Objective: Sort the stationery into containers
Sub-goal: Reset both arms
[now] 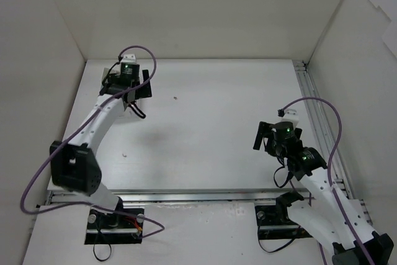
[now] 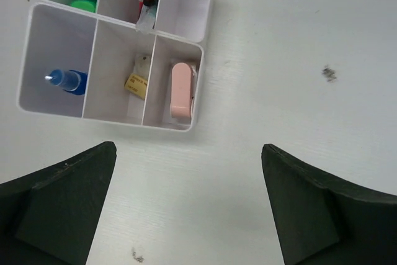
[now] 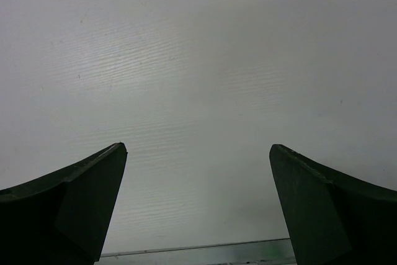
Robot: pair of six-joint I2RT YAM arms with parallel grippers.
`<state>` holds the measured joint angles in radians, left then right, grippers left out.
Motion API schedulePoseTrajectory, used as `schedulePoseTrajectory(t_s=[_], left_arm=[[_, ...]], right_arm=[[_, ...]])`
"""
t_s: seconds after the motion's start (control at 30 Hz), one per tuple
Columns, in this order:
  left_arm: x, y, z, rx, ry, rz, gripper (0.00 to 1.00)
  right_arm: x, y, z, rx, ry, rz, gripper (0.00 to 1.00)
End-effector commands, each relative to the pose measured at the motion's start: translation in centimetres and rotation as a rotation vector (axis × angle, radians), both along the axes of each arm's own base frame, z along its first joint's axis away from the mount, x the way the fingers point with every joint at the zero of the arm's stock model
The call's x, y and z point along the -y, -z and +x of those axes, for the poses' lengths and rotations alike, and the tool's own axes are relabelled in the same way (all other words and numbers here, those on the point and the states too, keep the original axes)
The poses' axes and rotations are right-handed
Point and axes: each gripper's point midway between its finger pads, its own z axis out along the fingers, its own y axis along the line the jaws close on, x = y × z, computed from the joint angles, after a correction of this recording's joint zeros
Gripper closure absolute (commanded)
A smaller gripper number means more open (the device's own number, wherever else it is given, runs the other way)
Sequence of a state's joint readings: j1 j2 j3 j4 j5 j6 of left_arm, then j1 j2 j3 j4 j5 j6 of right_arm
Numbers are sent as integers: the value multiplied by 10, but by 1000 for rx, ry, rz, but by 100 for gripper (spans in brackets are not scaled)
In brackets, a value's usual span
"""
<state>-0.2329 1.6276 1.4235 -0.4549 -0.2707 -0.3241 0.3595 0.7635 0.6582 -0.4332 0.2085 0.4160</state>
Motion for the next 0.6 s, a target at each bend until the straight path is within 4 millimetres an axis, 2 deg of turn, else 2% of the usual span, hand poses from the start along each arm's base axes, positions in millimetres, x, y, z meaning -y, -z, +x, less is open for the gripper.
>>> schedulePoseTrajectory(t_s=[0.0,0.07,0.1,0.13,0.17,0.2,0.3,0.37,0.4,0.57], left_arm=[[5,-77,-46,227,6,-110,1],[0,-81,-70,272,-9,-149,1],[-3,-75,-96,286,-7,-167,0],[-6,-72,-109,300,-36,-201,0],[-10,-81,-126,346,-40,-229,0],[-11,-55,-136,303,-49,-232,1],[-7,-33,-161,299,-27,-289,0],[-4,-30,-172,308,-20,-318,1],[-7,-22,-174,297,-32,-311,1],[-12,-23,-179,310,-50,-309,1]], right_arm=[[8,-29,9,101,63,11,2],[11,-34,8,124,78,17,2],[11,-33,8,127,79,19,2],[11,-34,7,134,83,29,2],[12,-38,7,150,90,34,2],[14,-38,7,154,108,33,2],[20,-43,6,186,150,41,2],[26,-46,5,209,184,39,2],[27,-45,3,212,186,40,2],[29,-54,-1,261,192,65,2]])
